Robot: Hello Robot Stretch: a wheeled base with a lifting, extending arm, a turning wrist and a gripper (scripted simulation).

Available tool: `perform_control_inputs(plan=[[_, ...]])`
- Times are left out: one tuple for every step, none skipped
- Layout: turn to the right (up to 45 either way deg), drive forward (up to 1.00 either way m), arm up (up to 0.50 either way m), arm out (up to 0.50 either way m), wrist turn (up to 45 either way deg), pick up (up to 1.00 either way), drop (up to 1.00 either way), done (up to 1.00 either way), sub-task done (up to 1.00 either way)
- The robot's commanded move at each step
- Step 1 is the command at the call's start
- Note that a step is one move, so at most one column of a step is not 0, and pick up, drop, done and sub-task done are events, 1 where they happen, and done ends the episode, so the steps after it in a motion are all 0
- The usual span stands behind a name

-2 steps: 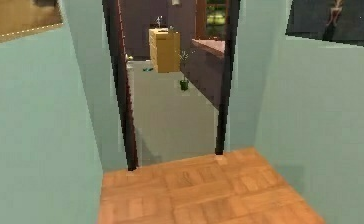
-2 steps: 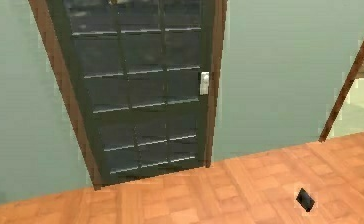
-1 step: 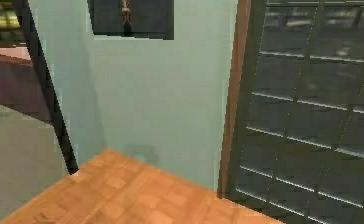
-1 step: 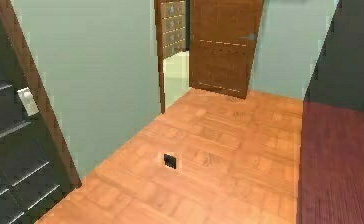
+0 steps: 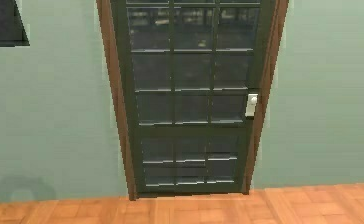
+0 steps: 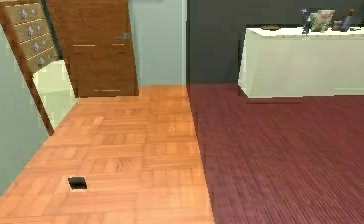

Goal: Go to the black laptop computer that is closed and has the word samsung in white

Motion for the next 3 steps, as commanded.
perform_control_inputs(plan=[[0.0, 0.05, 0.0, 0.0, 0.0, 0.0, 0.0, 0.0, 0.0], [-45.0, 0.0, 0.0, 0.0, 0.0, 0.0, 0.0, 0.0, 0.0], [-36.0, 0.0, 0.0, 0.0, 0.0, 0.0, 0.0, 0.0, 0.0]])
